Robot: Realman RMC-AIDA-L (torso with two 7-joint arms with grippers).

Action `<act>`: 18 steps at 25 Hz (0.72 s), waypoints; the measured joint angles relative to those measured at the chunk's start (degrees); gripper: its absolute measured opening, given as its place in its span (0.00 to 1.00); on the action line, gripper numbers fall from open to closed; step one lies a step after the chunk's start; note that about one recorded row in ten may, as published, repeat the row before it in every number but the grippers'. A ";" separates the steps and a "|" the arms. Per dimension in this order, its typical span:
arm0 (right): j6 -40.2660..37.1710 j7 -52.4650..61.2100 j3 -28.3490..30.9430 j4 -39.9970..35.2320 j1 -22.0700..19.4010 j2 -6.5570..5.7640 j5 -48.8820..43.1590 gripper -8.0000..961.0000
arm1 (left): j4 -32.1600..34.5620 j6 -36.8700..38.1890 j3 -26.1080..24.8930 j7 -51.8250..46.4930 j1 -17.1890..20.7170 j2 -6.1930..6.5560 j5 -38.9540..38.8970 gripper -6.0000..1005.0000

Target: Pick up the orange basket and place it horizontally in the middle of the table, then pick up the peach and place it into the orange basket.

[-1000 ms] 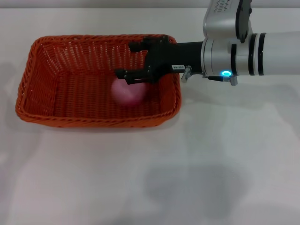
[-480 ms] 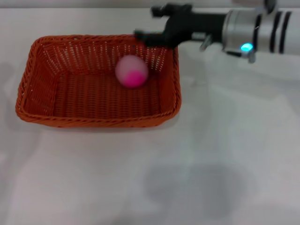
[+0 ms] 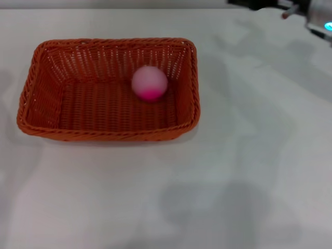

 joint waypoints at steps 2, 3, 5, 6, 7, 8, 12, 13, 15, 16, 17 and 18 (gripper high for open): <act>-1.70 -0.52 1.88 0.03 -0.49 -0.01 -0.48 0.91 | -0.05 -1.65 0.29 0.00 0.75 -0.07 0.05 0.49; -2.85 -1.06 3.13 0.22 -0.83 0.06 -0.64 0.91 | -0.05 -3.11 0.58 0.00 1.45 -0.09 0.18 0.49; -5.24 -2.28 5.43 0.70 -1.53 0.18 -0.62 0.91 | -0.01 -5.92 1.06 0.00 2.90 -0.20 0.54 0.49; -6.36 -2.69 6.45 1.05 -1.80 0.21 -0.55 0.91 | 0.00 -7.72 1.30 -0.01 3.98 -0.27 0.68 0.49; -7.26 -2.89 7.30 1.39 -1.89 0.22 -0.46 0.91 | 0.01 -9.39 1.55 -0.04 4.86 -0.32 0.79 0.49; -8.21 -3.12 8.23 1.81 -1.98 0.22 -0.41 0.91 | 0.07 -11.27 1.81 -0.10 5.92 -0.39 0.83 0.49; -10.52 -5.24 12.67 3.73 -2.27 0.25 -0.12 0.91 | 2.07 -20.53 3.37 -0.38 9.55 -0.47 0.85 0.49; -10.89 -5.89 14.06 4.54 -2.19 0.28 -0.05 0.91 | 3.04 -22.76 3.72 -0.38 10.25 -0.47 0.85 0.49; -11.32 -7.14 16.49 6.19 -1.99 0.30 0.24 0.91 | 5.95 -28.51 4.13 -0.39 11.37 -0.46 0.86 0.49; -11.35 -8.35 17.61 7.13 -1.92 0.30 0.87 0.91 | 7.98 -31.84 4.27 -0.39 11.93 -0.44 0.86 0.49; -11.40 -9.43 18.17 7.82 -1.90 0.30 1.53 0.91 | 9.58 -34.37 4.37 -0.39 12.31 -0.41 0.86 0.49; -11.56 -10.96 18.59 8.64 -1.89 0.31 2.53 0.91 | 11.98 -38.26 4.48 -0.36 12.75 -0.39 0.86 0.49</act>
